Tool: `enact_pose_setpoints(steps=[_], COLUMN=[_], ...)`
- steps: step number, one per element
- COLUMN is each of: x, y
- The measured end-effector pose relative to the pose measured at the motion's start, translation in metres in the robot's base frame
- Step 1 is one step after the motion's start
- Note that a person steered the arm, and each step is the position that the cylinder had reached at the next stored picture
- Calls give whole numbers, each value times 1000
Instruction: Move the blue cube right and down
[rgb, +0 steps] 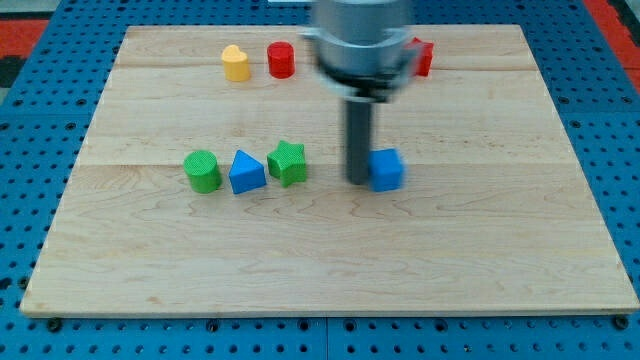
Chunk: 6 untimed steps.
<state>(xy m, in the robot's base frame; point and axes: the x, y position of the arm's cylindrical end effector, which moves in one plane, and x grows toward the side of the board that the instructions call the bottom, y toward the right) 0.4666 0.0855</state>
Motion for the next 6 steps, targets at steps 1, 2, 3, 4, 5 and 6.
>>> enact_pose_setpoints(steps=[1, 2, 3, 4, 5, 6], x=[10, -8, -19, -24, -34, -32], y=[51, 37, 38, 91, 91, 100])
